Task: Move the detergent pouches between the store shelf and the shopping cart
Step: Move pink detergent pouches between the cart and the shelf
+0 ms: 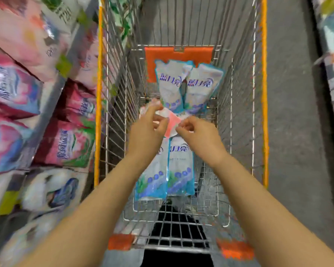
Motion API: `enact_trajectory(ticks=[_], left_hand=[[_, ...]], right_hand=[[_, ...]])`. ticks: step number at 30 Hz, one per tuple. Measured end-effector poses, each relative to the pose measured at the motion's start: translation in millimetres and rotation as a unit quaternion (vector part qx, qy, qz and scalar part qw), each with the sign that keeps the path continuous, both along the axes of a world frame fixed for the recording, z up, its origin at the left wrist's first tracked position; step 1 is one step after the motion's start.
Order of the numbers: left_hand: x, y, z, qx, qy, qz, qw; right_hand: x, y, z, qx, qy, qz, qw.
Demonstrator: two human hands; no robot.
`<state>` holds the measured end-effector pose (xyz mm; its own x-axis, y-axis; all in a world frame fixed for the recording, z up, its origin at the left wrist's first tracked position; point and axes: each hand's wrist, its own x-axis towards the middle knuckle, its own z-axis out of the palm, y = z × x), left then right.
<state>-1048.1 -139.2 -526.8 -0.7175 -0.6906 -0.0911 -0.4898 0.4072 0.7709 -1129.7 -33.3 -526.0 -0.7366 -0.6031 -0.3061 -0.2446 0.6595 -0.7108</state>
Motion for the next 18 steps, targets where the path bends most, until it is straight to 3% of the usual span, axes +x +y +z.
enact_trajectory(ticks=[6,11,18], left_hand=[[-0.6,2.4,-107.3,0.088,-0.021,0.092,0.992],[2.7,4.5,-178.7,0.098,-0.144,0.132,0.976],[-25.0,-40.8,-246.4,0.072,-0.321,0.166,0.930]], right_hand=[[6.1,-11.0,-106.4,0.056,-0.091,-0.087,0.990],[13.3,-17.4,-169.6,0.047,-0.148,-0.143,0.977],[-6.1,-71.1,-222.8,0.038,-0.182,-0.125,0.975]])
